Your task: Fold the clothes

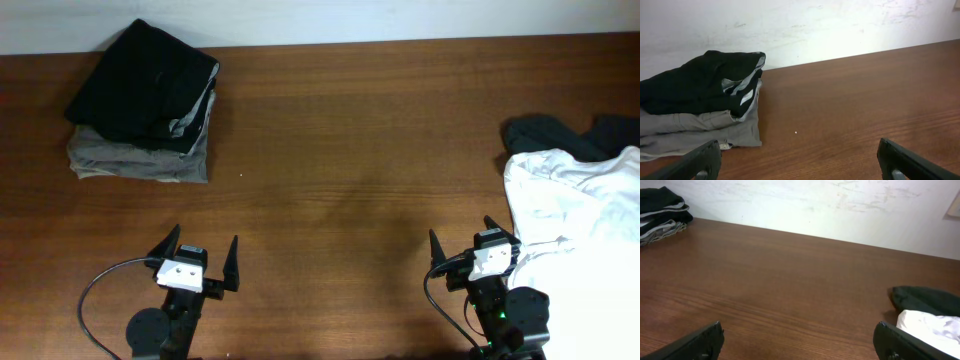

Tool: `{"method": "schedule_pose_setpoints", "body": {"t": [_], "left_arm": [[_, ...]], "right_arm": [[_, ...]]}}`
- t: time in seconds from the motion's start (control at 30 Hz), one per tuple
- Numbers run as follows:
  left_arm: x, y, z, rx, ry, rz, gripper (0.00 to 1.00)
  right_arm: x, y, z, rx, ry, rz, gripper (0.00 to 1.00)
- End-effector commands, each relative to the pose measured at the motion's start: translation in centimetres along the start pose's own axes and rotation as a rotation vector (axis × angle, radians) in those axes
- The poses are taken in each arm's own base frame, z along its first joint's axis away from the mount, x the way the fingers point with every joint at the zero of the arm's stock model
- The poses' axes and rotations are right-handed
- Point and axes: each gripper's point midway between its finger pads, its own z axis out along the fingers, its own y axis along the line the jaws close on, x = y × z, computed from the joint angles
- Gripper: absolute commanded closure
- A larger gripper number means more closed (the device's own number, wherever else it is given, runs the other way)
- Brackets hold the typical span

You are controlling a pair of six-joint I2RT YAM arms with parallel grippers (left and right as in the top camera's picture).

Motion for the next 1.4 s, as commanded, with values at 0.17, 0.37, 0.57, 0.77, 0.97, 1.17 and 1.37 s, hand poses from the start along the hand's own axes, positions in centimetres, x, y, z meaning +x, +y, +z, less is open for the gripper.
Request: {"method": "schedule_pose_setpoints", "body": {"t": [0.17,0.37,0.57,0.77,0.97,1.17,1.37], "left_arm": [[1.90,-0.07,0.51,0.006,0.073,-0.005,0.01],[1.90,-0.07,0.51,0.006,0.073,-0.005,0.01],[1.90,-0.07,0.51,0.006,0.073,-0.005,0.01],[1.90,-0.08,0.52,0.006,0.073,-0.005,0.01],[1.39,-0.65,0.44,0.028,0.050,0.003,0.01],[1.39,-0.65,0.44,0.028,0.050,0.003,0.01],[1.40,-0.65,0.44,0.028,0.050,0.003,0.01]], "right_arm": [[0.24,-0.13,0.03,0.005,0.002,0.006,0.01],[0.24,-0.13,0.03,0.005,0.002,0.006,0.01],[0.24,-0.13,0.03,0.005,0.002,0.006,0.01],[0.24,-0.13,0.03,0.005,0.002,0.006,0.01],[0.24,-0.13,0.03,0.005,0.002,0.006,0.01],[0.24,-0.13,0.03,0.005,0.002,0.006,0.01],[0.24,-0.14,0.03,0.006,0.002,0.006,0.01]]}}
